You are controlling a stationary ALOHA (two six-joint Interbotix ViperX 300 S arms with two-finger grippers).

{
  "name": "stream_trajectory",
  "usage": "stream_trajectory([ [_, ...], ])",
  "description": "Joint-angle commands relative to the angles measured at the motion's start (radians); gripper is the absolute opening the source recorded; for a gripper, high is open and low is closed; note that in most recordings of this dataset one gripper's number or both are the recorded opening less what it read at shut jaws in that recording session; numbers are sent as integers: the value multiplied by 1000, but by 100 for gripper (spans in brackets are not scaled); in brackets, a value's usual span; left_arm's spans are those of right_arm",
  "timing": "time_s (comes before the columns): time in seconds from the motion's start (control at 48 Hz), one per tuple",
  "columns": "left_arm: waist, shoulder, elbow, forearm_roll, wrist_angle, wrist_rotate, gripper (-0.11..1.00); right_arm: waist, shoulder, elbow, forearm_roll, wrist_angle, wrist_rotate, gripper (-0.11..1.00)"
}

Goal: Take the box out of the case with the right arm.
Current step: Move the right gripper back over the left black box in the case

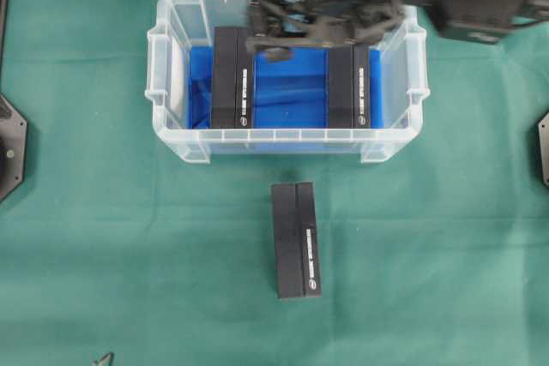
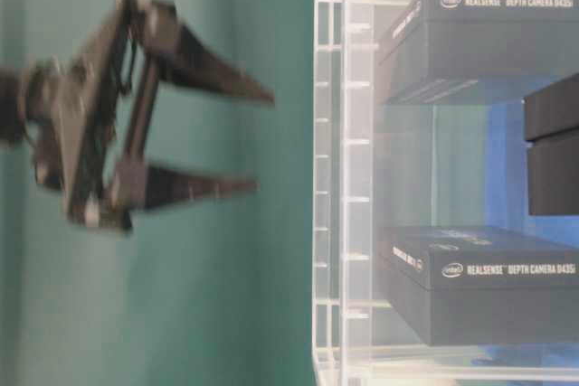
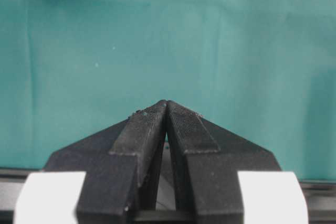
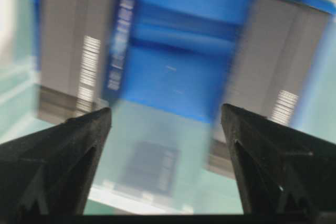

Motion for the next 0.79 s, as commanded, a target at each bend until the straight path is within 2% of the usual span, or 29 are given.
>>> stream_trajectory([
  [0.0, 3, -3, -11, 2, -3, 2, 2, 11, 31, -91, 8, -8, -2, 85],
  [0.208, 2, -6, -11, 2, -2, 2, 2, 17, 130, -199, 31, -18, -2, 85],
  [0.333, 3, -6, -11, 2, -2, 2, 2, 18, 164, -233, 37, -44, 0, 85],
  [0.771, 3, -9, -9, 2, -2, 0, 2, 18, 186, -242, 41, -46, 3, 87],
])
